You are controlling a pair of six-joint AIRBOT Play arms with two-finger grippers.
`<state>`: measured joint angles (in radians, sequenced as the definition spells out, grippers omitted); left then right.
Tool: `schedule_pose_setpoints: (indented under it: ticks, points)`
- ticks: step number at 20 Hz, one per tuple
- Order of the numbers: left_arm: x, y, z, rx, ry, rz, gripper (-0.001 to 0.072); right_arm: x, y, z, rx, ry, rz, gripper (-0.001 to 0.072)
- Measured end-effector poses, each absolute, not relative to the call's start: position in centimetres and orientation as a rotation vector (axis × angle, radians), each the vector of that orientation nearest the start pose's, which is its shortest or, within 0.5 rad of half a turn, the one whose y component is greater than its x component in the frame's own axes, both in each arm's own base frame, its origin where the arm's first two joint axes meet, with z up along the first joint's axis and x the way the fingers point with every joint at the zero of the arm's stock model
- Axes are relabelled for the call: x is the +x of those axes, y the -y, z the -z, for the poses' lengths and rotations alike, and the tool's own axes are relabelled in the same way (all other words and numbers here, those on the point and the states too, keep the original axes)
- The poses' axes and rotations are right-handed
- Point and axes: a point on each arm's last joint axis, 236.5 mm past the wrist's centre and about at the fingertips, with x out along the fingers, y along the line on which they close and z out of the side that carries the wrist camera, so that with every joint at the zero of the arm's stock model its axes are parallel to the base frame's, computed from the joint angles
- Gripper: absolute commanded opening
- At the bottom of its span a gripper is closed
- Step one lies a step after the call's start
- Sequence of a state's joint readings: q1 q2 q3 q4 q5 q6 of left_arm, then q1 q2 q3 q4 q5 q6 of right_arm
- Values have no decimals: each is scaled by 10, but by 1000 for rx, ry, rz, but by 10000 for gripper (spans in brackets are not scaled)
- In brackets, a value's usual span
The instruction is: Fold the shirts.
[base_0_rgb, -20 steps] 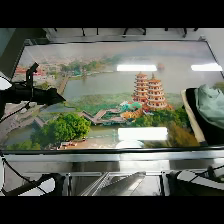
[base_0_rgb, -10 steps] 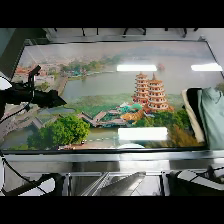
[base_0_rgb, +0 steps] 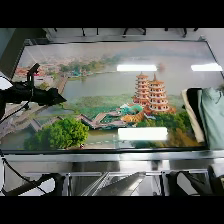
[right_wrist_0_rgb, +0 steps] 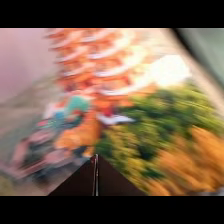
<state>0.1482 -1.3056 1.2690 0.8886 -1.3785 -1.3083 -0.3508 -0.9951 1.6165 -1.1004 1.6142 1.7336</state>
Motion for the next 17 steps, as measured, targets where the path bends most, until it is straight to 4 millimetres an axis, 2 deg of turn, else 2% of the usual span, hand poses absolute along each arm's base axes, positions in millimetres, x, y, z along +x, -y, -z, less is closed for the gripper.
schedule_pose_setpoints:
  ticks: [2,4,5,7,9,11,17]
  points:
    - [373,99,-76,-441,-1251,525,17,333,-74,-245,479,-940,-220,34]
    - [365,110,-78,-418,-1260,550,17,332,-141,-215,402,-1005,-340,34]
    - [360,114,-78,-401,-1262,557,16,330,-167,-198,350,-1041,-380,34]
    - [351,116,-78,-354,-1260,549,17,326,-205,-171,265,-1085,-430,35]
    - [342,115,-76,-319,-1260,534,17,324,-228,-152,215,-1109,-460,35]
    - [335,114,-75,-296,-1259,522,17,323,-240,-138,183,-1131,-468,35]
    - [328,113,-78,-264,-1244,513,17,326,-254,-105,141,-1194,-462,36]
